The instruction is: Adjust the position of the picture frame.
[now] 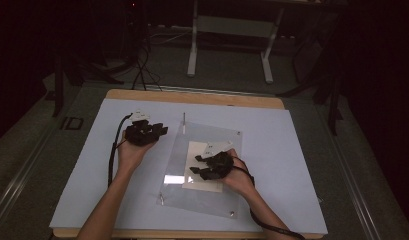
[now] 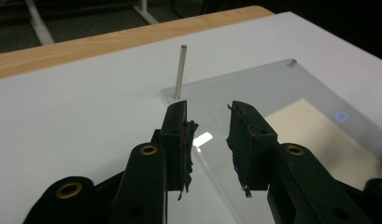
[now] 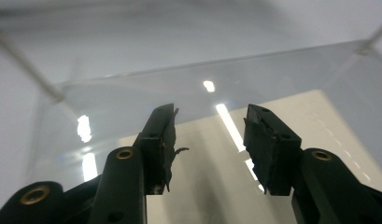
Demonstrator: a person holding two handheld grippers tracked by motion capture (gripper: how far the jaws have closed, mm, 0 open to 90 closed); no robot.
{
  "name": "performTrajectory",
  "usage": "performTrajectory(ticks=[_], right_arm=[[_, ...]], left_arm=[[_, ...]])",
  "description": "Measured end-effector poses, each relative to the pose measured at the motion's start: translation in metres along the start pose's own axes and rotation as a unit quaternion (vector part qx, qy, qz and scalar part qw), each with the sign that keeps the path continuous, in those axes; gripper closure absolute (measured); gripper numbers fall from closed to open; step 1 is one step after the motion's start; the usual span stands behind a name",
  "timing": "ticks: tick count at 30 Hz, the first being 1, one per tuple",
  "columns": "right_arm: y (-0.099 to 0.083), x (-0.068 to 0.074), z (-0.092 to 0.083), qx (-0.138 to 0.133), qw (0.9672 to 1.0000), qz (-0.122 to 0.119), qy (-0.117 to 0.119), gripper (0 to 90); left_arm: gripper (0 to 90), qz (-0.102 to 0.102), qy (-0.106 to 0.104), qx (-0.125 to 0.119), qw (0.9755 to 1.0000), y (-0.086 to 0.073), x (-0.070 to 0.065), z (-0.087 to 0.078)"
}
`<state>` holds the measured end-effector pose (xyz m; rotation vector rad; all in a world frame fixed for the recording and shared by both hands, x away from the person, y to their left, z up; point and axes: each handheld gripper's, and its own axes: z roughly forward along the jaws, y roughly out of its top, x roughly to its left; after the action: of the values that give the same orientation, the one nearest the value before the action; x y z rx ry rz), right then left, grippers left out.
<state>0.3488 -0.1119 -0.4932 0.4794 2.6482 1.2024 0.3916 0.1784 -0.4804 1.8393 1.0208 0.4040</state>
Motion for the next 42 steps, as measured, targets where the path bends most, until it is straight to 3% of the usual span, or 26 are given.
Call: performTrajectory(ticks=[4,7,13,19,27,31,42], right_arm=[[0.0,-0.016,-0.003,-0.015,0.9991,0.037,-0.014,52.4],[0.001,-0.025,-0.004,-0.014,0.9988,0.039,-0.026,52.4],[0.0,-0.043,-0.002,-0.011,0.9982,0.047,-0.036,52.2],[-0.002,-0.064,0.0,-0.013,0.9965,0.07,-0.044,53.2],[0.003,-0.074,-0.001,-0.01,0.996,0.067,-0.058,55.5],[0.004,-0.081,0.0,-0.012,0.9953,0.072,-0.064,55.5],[0.005,-0.09,0.014,-0.012,0.9938,0.087,-0.068,55.5]], left_arm=[[67.6,0.006,0.006,-0.002,1.0,-0.009,-0.007,-0.015],[67.5,0.004,0.004,-0.002,1.0,-0.016,-0.013,-0.026],[65.5,0.035,0.002,0.009,0.9994,-0.032,-0.032,-0.044],[63.9,0.033,-0.01,0.019,0.9992,-0.05,-0.044,-0.054],[63.2,0.035,-0.03,0.032,0.9984,-0.069,-0.053,-0.063],[63.2,0.048,-0.043,0.039,0.9971,-0.079,-0.062,-0.069],[62.0,0.049,-0.051,0.048,0.9963,-0.104,-0.082,-0.09]])
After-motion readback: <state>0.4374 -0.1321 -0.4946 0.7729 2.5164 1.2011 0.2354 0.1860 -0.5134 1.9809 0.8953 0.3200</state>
